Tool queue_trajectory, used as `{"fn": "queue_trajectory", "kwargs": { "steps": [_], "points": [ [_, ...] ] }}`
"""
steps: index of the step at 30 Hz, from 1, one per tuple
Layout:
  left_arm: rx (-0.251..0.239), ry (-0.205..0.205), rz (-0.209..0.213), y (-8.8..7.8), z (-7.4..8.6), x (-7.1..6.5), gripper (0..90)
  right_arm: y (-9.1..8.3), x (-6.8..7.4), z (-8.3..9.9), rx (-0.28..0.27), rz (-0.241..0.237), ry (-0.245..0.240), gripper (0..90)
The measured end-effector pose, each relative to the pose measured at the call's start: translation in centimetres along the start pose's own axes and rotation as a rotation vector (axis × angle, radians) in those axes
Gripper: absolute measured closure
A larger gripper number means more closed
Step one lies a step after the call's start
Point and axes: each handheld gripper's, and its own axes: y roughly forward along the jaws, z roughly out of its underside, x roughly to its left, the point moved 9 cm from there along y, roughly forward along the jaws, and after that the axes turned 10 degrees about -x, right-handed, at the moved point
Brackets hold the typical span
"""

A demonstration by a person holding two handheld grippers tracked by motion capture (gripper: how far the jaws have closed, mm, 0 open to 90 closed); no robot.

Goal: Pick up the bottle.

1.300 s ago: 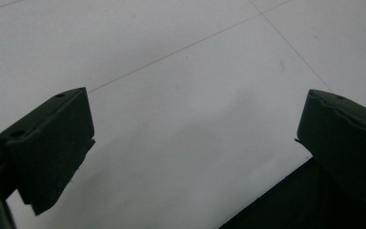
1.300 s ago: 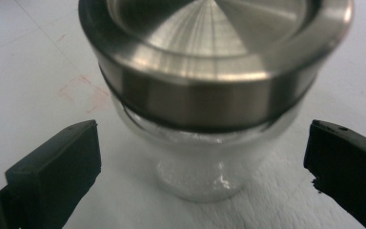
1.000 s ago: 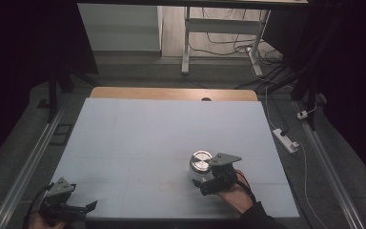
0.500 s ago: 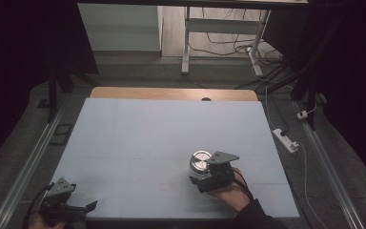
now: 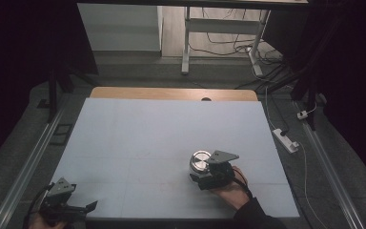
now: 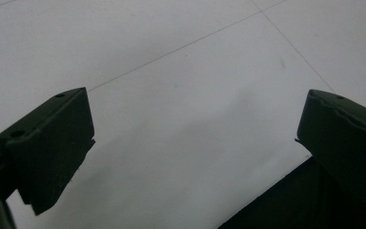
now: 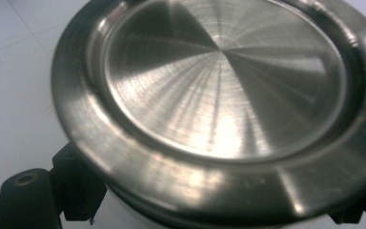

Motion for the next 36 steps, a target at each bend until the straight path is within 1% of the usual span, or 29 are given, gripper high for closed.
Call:
{"fn": "queue_trajectory", "kwargs": {
  "steps": [12, 16, 18, 25, 36],
  "points": [
    [0.001, 0.004, -0.003, 0.0, 0.0, 0.0, 0.0, -0.1, 0.1, -0.1, 0.005, 0.009, -0.017, 15.1],
    [0.000, 0.003, -0.003, 0.0, 0.0, 0.0, 0.0, -0.2, 0.2, -0.3, 0.006, -0.001, -0.019, 15.2],
    [0.000, 0.003, -0.003, 0.0, 0.0, 0.0, 0.0, -0.3, 0.3, -0.5, -0.002, -0.006, -0.024, 15.2],
    [-0.001, 0.000, -0.003, 0.0, 0.0, 0.0, 0.0, -0.5, 0.7, -1.5, -0.014, -0.027, -0.014, 15.2],
    [0.000, -0.003, -0.002, 0.0, 0.0, 0.0, 0.0, 0.2, 1.9, -3.4, -0.031, -0.064, -0.020, 15.1]
  ]
}}
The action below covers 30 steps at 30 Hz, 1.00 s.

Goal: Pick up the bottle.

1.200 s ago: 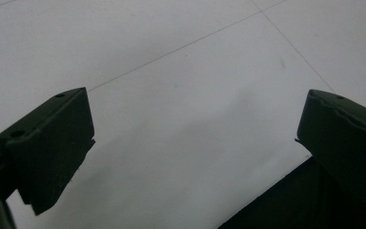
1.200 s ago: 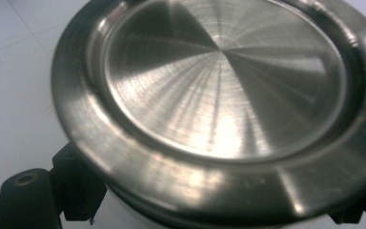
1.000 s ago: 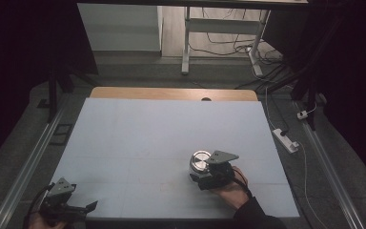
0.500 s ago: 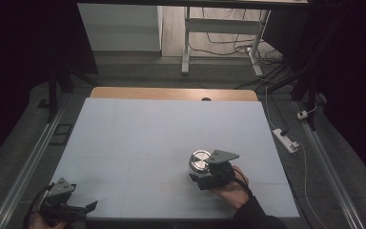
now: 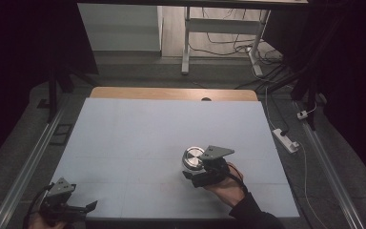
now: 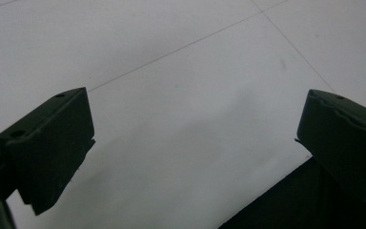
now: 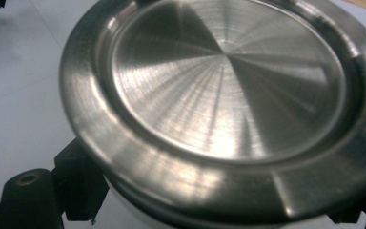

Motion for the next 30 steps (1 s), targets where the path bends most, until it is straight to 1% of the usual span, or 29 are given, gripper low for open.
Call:
{"fn": "queue_trajectory", "kwargs": {
  "steps": [7, 10, 18, 23, 30],
  "points": [
    [0.000, -0.001, 0.000, 0.0, 0.0, 0.0, 0.0, 0.9, 0.7, -1.0, -0.011, -0.020, -0.008, 15.2],
    [0.000, -0.002, 0.001, 0.0, 0.0, 0.0, 0.0, 1.5, 1.0, -1.2, -0.007, -0.025, -0.007, 15.2],
    [0.002, -0.003, 0.001, 0.0, 0.0, 0.0, 0.0, 2.6, 1.5, -1.5, 0.002, -0.022, -0.026, 15.2],
    [0.001, -0.003, 0.002, 0.0, 0.0, 0.0, 0.0, 3.3, 2.1, -1.8, 0.004, -0.034, -0.045, 15.2],
    [0.002, -0.002, 0.002, 0.0, 0.0, 0.0, 0.0, 4.2, 3.0, -2.1, 0.013, -0.059, -0.056, 15.2]
  ]
}}
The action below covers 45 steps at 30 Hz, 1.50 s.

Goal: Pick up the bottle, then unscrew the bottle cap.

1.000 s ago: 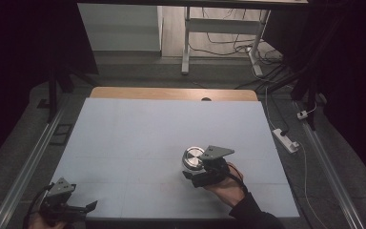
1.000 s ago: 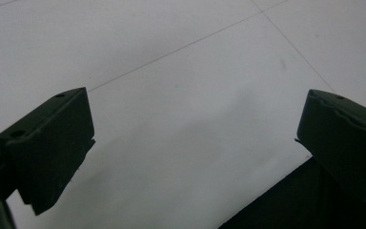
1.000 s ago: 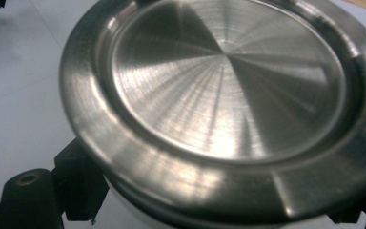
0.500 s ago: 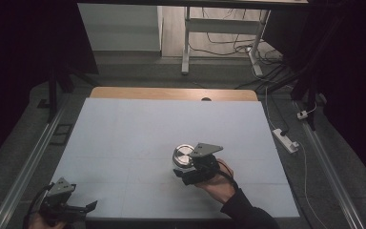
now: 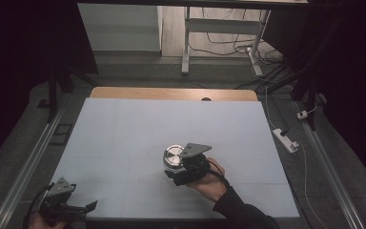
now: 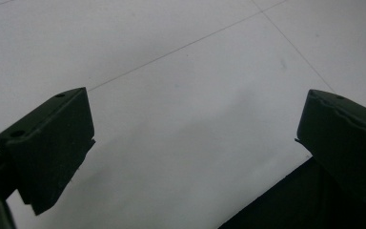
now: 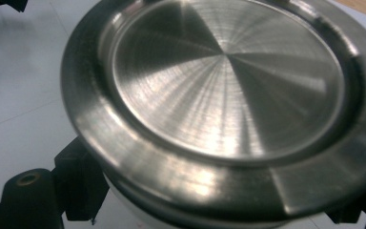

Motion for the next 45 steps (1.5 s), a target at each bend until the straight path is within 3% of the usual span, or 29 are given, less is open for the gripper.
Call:
{"fn": "queue_trajectory", "kwargs": {
  "steps": [9, 16, 20, 29, 38, 45],
  "points": [
    [-0.007, 0.000, 0.003, 0.0, 0.0, 0.0, 0.0, 0.2, 0.4, -0.2, 0.000, -0.004, -0.011, 15.2],
    [-0.021, -0.024, 0.025, -0.1, -0.2, 0.0, 0.0, 0.0, 0.2, -0.3, -0.004, -0.003, -0.010, 15.2],
    [-0.039, -0.012, 0.043, -0.1, -0.6, -0.3, 0.0, -0.1, 0.2, -0.4, -0.005, -0.006, -0.012, 15.2],
    [-0.049, 0.032, 0.142, 0.4, -1.8, -1.6, 0.0, -0.1, 0.4, -0.3, 0.005, -0.012, -0.024, 15.2],
    [-0.107, 0.094, 0.267, 1.1, -3.8, -3.4, 0.0, -0.1, 0.6, -0.2, 0.011, -0.021, -0.028, 15.2],
    [-0.120, 0.154, 0.309, 2.3, -5.3, -4.7, 0.0, 0.0, 0.8, -0.3, 0.010, -0.028, -0.028, 15.2]
  ]
}}
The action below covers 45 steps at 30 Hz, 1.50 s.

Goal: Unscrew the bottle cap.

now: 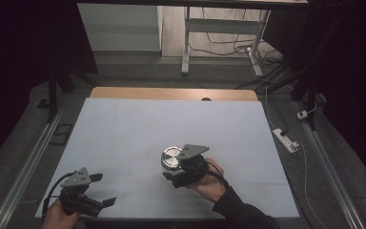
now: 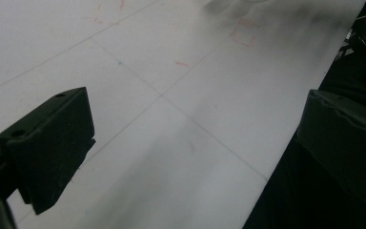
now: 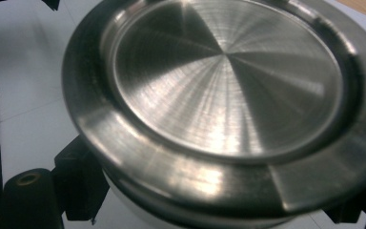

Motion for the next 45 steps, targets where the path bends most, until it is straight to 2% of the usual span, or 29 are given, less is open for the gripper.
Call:
{"fn": "queue_trajectory", "kwargs": {
  "steps": [3, 13, 26, 35, 40, 45],
  "points": [
    [-0.014, 0.019, 0.006, 0.6, -0.8, -0.2, 0.0, 0.0, 0.0, 0.0, -0.002, -0.002, 0.000, 15.2],
    [-0.010, 0.086, 0.029, 3.0, -3.8, -0.9, 0.0, 0.0, 0.2, -0.1, -0.004, -0.012, -0.009, 15.2],
    [-0.032, 0.131, 0.093, 5.7, -7.9, -1.1, 0.0, 0.0, 0.3, -0.2, -0.006, -0.017, -0.021, 15.2],
    [-0.045, 0.195, 0.185, 7.3, -10.4, -1.8, 0.0, 0.0, 0.5, -0.1, -0.002, -0.030, -0.032, 15.2],
    [-0.027, 0.244, 0.247, 8.4, -11.4, -2.6, 0.0, 0.0, 0.8, -0.1, 0.001, -0.050, -0.039, 15.2],
    [0.011, 0.308, 0.311, 9.3, -11.9, -3.3, 0.0, 0.1, 1.2, 0.0, 0.011, -0.075, -0.054, 15.2]
  ]
}}
